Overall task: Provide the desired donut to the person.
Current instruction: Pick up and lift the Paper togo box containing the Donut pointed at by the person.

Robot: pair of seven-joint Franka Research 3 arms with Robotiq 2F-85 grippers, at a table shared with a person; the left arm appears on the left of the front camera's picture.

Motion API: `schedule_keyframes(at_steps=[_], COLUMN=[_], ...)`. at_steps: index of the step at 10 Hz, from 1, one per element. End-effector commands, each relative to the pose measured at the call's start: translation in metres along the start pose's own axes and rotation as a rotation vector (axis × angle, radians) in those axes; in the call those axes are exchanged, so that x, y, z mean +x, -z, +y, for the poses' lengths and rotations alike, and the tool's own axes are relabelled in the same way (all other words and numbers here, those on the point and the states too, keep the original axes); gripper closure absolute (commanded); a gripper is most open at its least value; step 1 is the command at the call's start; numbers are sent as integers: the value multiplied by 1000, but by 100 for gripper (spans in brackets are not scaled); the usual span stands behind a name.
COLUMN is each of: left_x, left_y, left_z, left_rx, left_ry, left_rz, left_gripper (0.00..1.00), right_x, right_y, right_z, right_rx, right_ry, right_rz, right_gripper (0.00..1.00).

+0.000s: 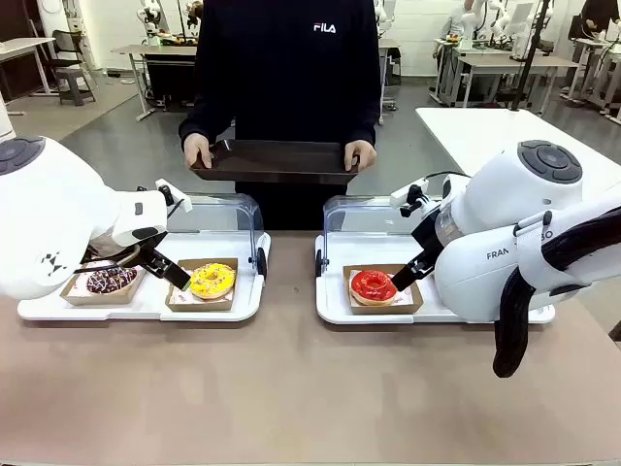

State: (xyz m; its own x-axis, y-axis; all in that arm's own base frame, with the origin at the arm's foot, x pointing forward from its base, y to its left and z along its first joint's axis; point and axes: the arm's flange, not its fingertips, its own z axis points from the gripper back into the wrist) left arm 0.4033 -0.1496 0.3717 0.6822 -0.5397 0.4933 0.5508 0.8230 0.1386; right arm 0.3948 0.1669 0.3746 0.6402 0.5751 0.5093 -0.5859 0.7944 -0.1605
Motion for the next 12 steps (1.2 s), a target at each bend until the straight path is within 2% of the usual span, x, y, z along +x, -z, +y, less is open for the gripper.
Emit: schedule_keyframes(at_steps=[1,12], left_x=[0,0], left_y=[0,0], left_z=[0,0], left_rx=[0,0], left_ry=[0,0], left_rz=[0,0], left_gripper=[0,0], right_x=[0,0], right_y=[0,0], right_z=[0,0], right_rx=[0,0], right_ry=[0,0], right_rz=[0,0], right_gripper=[0,0])
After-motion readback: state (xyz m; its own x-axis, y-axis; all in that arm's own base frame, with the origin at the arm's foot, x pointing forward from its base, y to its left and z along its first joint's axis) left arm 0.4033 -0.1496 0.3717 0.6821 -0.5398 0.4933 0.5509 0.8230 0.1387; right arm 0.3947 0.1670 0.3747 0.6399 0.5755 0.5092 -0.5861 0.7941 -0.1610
